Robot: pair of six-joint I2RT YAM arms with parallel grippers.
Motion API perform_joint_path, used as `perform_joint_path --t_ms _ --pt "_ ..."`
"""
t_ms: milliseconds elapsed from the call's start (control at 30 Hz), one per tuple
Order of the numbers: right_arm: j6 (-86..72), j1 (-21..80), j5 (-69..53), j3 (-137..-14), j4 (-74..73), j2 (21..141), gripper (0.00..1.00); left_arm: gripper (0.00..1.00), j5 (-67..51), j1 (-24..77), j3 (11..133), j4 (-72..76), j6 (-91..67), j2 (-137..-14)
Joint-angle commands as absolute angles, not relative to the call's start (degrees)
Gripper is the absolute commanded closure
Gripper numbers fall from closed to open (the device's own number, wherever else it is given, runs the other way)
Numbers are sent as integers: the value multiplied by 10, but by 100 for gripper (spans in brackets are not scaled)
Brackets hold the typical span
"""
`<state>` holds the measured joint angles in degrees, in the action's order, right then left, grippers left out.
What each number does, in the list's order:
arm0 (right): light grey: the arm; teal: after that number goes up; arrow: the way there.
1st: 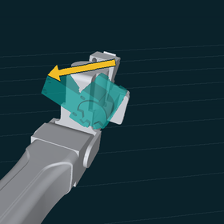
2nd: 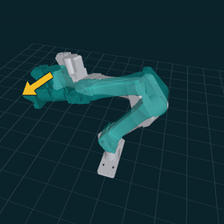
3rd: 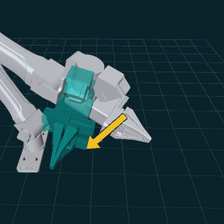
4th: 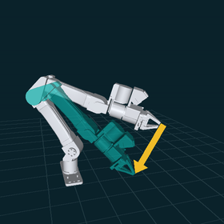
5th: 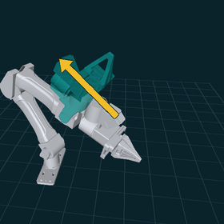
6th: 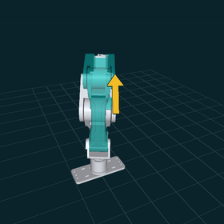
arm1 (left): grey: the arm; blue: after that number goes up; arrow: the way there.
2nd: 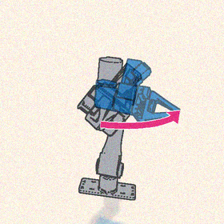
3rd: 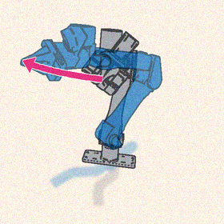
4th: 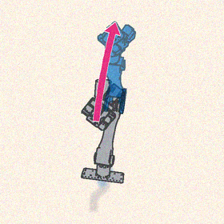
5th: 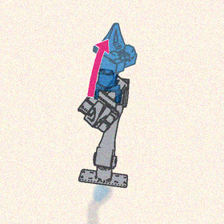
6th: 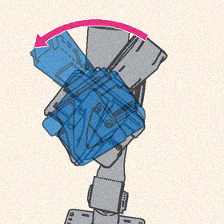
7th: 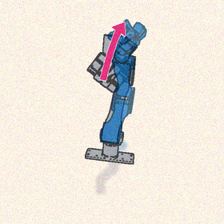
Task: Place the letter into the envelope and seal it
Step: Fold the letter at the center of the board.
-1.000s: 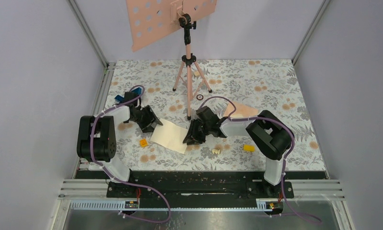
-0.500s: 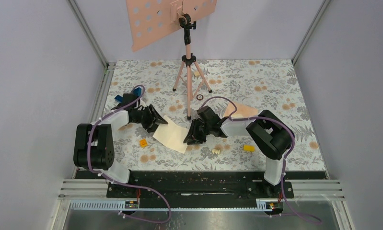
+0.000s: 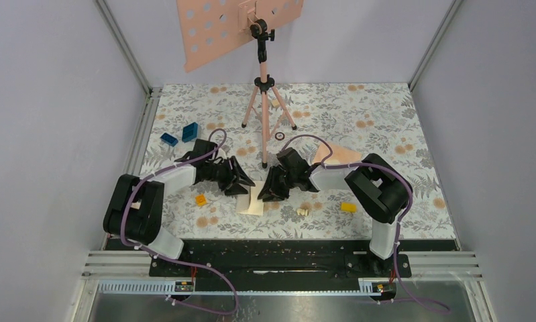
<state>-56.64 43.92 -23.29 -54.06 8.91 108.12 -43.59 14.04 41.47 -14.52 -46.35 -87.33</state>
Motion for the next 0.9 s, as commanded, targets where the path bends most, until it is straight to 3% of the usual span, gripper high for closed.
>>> perform_joint_path --t_ms 0,333,700,867 --pt "-556 432 -217 -530 76 1085 65 53 -435 166 417 -83 -486 -893" --pt "-553 431 -211 -519 73 1067 65 54 -411 188 413 -49 -491 -959" --pt "-553 434 -129 -436 115 932 68 56 -394 189 384 -18 -500 -1004" --pt "-542 465 -161 -481 113 962 70 56 -396 189 381 -17 -500 -1005"
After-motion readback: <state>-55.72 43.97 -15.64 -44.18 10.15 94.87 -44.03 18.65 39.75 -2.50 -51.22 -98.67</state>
